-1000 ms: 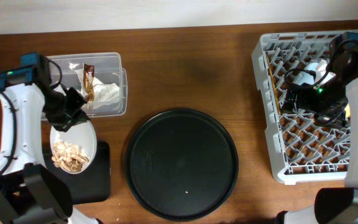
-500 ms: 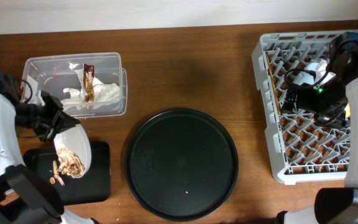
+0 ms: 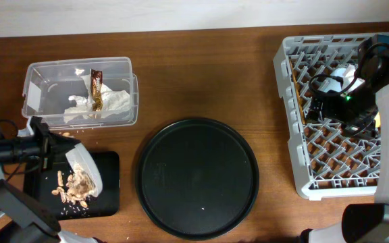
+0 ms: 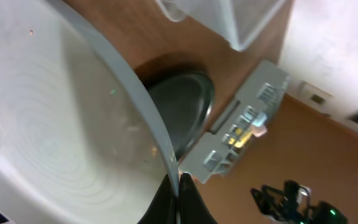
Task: Sort waste into correct bins and load items into the dishwasher rack
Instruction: 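Tilt the plate over the small black tray to scrape off food scraps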
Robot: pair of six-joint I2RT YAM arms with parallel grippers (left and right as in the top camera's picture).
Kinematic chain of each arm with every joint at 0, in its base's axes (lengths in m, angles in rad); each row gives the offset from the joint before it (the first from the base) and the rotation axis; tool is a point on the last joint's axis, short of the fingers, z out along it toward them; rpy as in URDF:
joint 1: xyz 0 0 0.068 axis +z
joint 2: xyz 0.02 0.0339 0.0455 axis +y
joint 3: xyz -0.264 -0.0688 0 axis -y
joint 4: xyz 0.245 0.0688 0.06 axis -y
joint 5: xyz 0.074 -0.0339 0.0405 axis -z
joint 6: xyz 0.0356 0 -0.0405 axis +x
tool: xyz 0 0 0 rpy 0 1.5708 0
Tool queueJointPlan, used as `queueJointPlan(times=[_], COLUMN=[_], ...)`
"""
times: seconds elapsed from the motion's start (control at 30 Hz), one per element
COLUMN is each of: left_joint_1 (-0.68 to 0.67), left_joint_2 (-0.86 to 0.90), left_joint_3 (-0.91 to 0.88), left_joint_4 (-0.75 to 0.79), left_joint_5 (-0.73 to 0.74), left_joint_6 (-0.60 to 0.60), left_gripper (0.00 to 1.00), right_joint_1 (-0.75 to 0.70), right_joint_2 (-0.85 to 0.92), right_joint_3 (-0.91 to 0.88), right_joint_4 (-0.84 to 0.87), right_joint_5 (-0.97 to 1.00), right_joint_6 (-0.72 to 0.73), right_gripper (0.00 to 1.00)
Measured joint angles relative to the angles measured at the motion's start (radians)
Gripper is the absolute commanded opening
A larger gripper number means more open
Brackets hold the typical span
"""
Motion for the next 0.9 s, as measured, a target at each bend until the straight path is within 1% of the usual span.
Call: queueJointPlan(times=[0.2,0.3,0.5,0.53,0.67,0.77,0.83,0.9], left_joint_1=[0.037,0.052,0.092,0.107,0.148,0.174,0.182,0.187], left_joint_2=[0.0,0.0,0.0,0.0,0.0,0.0,0.0,0.0], left_joint_3=[-0.001,-0.001,-0.002,-0.002,-0.002,-0.003,-0.003,-0.003], left_joint_4=[-0.053,-0.106,-0.123,-0.104,-0.128,-0.198,-0.183,-0.201], left_joint_5=[0.06,0.089,0.148,0.16,0.174,0.188,0.2,0.208], left_joint_6=[0.06,0.104,0.187,0.193,0.208,0.243,0.263,0.276], left_gripper=[0.01,0.01,0.01,0.01,0.01,0.01,0.01,0.01], right_joint_1=[0.0,0.0,0.0,0.0,0.0,0.0,0.0,0.0], right_joint_2=[0.0,0.0,0.0,0.0,0.0,0.0,0.0,0.0], right_joint_3=[0.0,0.0,0.0,0.0,0.0,0.0,0.0,0.0], right_joint_4=[0.0,0.0,0.0,0.0,0.0,0.0,0.0,0.0], right_joint_5=[0.0,0.0,0.0,0.0,0.0,0.0,0.0,0.0], right_joint_6=[0.0,0.0,-0.001,-0.001,0.0,0.0,0.0,-0.001], right_gripper=[0.99,0.99,0.99,0.99,0.99,0.99,0.99,0.99])
